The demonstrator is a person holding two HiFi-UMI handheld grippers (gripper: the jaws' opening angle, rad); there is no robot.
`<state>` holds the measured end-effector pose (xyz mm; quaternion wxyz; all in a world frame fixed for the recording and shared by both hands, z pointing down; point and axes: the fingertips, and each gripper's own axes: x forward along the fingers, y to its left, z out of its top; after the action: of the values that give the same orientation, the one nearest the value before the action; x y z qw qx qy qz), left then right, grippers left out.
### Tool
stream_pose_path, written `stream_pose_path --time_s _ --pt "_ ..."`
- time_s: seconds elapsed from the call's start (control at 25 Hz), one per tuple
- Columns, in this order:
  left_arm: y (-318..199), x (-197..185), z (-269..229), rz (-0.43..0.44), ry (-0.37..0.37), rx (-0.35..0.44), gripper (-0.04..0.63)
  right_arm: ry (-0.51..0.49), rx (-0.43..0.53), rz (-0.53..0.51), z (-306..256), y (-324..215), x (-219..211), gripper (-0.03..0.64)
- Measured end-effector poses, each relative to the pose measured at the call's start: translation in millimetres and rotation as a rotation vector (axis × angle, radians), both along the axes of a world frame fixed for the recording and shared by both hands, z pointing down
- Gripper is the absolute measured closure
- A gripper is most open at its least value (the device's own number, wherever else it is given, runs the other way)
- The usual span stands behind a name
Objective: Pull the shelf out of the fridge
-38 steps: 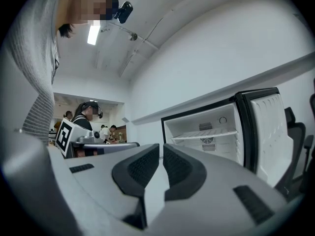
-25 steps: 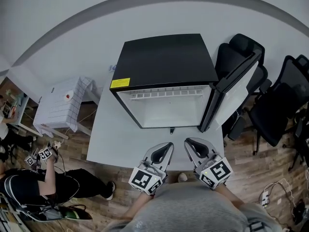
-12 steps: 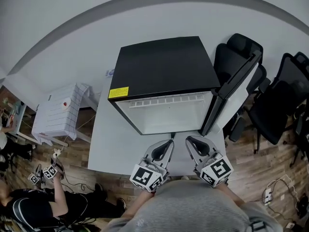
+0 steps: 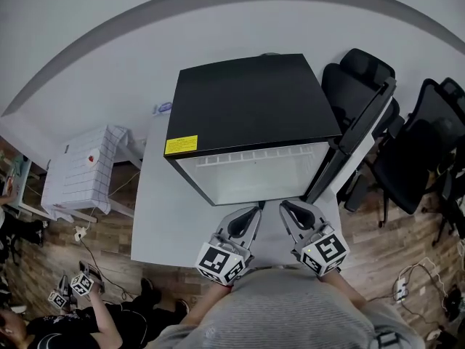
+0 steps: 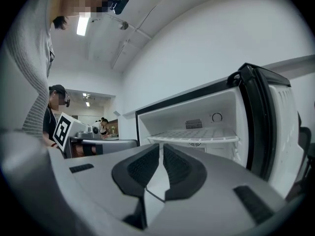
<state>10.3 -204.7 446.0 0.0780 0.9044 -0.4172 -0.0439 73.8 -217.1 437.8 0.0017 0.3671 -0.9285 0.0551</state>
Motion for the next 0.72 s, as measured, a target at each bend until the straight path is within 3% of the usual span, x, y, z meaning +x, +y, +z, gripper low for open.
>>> stream_pose_path --time_s 0.2,0.32,0.48,0.72 --pt "-4.8 -9.2 2.5 -0.005 -0.003 -0.009 0.584 0.126 0.068 -0.033 3.7 -16.5 -15.2 0.596" --pt "-8.4 -14.6 3.3 -0.014 -0.009 -0.014 0.584 0.189 0.085 -0.073 9.7 -26.8 -27.9 0.484" --pt "-12.1 -20.4 7.2 -0.023 -0.021 -0.025 0.584 0.300 0.167 -0.091 9.5 -40.8 -42.1 0.483" --pt "-13.6 -22.5 12.0 -0.029 -0.030 -0.034 0.584 0.555 0.341 -0.066 15.8 -69.9 -56.2 0.483"
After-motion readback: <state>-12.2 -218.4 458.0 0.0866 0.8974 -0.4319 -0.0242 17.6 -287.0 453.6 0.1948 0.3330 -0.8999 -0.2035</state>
